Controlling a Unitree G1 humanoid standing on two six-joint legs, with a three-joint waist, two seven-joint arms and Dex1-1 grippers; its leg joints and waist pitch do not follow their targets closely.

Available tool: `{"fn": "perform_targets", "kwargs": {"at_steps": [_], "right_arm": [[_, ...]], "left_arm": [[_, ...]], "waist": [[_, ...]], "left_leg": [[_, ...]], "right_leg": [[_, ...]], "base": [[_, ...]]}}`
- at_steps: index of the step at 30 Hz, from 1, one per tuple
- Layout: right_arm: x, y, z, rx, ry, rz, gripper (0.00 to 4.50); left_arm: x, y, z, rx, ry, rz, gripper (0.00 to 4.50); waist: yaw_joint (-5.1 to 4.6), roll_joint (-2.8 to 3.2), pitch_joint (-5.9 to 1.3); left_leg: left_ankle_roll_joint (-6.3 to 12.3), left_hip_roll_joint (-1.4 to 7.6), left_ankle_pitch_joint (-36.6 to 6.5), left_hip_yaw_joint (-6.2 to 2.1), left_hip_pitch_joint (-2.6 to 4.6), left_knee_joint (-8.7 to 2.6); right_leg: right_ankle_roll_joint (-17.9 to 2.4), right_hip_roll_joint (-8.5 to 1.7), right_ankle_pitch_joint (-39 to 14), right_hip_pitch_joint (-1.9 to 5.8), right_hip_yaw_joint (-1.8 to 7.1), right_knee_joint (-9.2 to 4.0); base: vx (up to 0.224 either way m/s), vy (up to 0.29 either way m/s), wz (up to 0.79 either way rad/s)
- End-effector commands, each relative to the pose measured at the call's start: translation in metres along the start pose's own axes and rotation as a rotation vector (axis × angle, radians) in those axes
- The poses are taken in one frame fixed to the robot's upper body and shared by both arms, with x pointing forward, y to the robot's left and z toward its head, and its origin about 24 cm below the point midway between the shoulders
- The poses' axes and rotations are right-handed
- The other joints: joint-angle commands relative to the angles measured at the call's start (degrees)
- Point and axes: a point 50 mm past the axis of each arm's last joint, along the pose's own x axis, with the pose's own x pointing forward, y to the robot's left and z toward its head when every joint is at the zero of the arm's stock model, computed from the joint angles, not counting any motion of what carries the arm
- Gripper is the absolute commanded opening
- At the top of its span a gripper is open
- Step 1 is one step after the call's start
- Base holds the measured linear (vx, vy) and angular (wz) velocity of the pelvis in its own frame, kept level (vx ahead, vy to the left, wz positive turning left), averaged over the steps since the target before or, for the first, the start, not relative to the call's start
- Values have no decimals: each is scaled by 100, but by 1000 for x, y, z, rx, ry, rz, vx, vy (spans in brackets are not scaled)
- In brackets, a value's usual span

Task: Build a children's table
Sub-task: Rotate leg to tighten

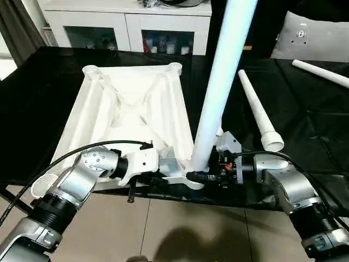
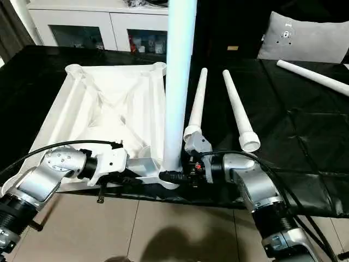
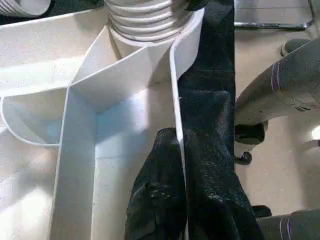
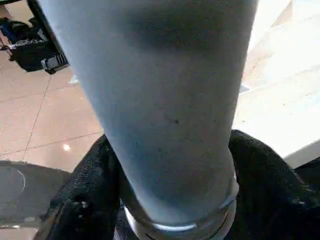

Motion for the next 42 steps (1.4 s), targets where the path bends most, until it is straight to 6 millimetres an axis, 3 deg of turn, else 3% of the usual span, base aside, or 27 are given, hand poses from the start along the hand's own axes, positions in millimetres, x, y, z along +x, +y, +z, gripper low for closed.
{"fn": "perform_targets", "kwargs": {"at_steps": [1,9,13,15,16,17,19,24,26,27,29,31,32,38,39,40,41,42], "right_arm": [[-1,-2,-3,14,27,-10,278],[7,6,-12,89,14,6,272],[25,4,-17,150,17,-106,272],[41,0,-16,191,-12,-201,272],[51,-3,-14,238,-36,-250,272],[54,-3,-14,256,-43,-265,272],[67,-7,-12,296,-50,-335,272],[83,-17,-18,351,22,-522,272],[84,-18,-18,357,23,-532,272],[85,-17,-19,367,11,-534,307],[82,-18,-19,385,-8,-534,342],[81,-19,-20,395,-16,-543,344],[78,-20,-20,392,-28,-538,359],[56,-20,-19,331,-91,-497,414],[44,-18,-18,267,-106,-459,429],[44,-18,-18,267,-106,-459,429],[21,-17,-16,188,-131,-415,437],[19,-17,-16,183,-134,-412,437]], "left_arm": [[6,-7,0,43,29,-88,0],[8,-9,10,-67,-85,-30,0],[13,-13,19,-173,-151,60,0],[17,-14,25,-231,-183,132,0],[20,-15,29,-261,-193,173,0],[21,-15,31,-269,-195,186,0],[27,-12,37,-299,-191,265,0],[43,3,52,-324,-152,426,0],[45,6,54,-326,-143,453,0],[46,7,55,-321,-129,463,0],[47,7,53,-323,-115,467,0],[47,7,52,-329,-104,477,0],[46,7,50,-329,-94,486,0],[43,9,40,-318,-67,476,0],[41,9,36,-305,-57,464,0],[41,9,36,-305,-57,464,0],[39,7,30,-277,-40,425,0],[38,7,29,-273,-38,421,0]], "waist": [[3,20,-392],[-2,27,-395],[-45,33,-379],[-121,30,-343],[-215,9,-313],[-286,7,-309],[-353,-27,-292],[-368,-25,-269],[-345,-21,-286],[-330,-31,-294],[-308,-24,-309],[-287,-28,-327],[-271,1,-339],[-180,2,-355],[-148,62,-350],[-118,23,-367],[-92,36,-374],[-79,53,-375]], "left_leg": [[596,586,106,-184,-31,-346],[560,600,146,-187,-40,-342],[523,583,28,-183,-44,-355],[378,567,-205,-195,-55,-386],[263,540,-331,-207,-101,-412],[192,512,-510,-198,-57,-410],[223,450,-512,-165,-31,-384],[309,433,-746,-140,66,-373],[316,469,-754,-160,37,-395],[323,482,-738,-161,35,-396],[334,508,-702,-172,6,-412],[348,518,-592,-163,7,-404],[362,522,-518,-159,-2,-397],[449,530,-415,-153,-11,-395],[449,532,-414,-152,-2,-389],[480,532,-386,-144,8,-380],[526,543,-308,-160,-13,-385],[544,545,-305,-164,-16,-382]], "right_leg": [[-801,-780,-835,335,466,-284],[-882,-787,-706,344,463,-262],[-910,-787,-889,344,467,-283],[-860,-800,-1312,361,453,-346],[-784,-802,-1664,408,433,-382],[-656,-788,-2050,391,419,-456],[-523,-760,-2444,367,413,-532],[-243,-708,-2992,256,360,-663],[-237,-726,-2801,285,371,-627],[-249,-732,-2690,283,382,-612],[-354,-754,-2356,300,411,-547],[-482,-776,-2103,299,435,-520],[-541,-771,-1886,308,441,-489],[-581,-765,-1676,327,438,-460],[-579,-762,-1634,312,439,-470],[-541,-736,-1495,311,446,-443],[-587,-741,-1315,327,444,-408],[-586,-737,-1266,330,442,-406]], "base": [[0,0,0],[0,0,0],[0,0,0],[0,0,0],[0,0,0],[0,0,0],[0,0,0],[0,0,0],[0,0,0],[0,0,0],[0,0,0],[0,0,0],[0,0,0],[0,0,0],[0,0,0],[0,0,0],[0,0,0],[0,0,0]]}}
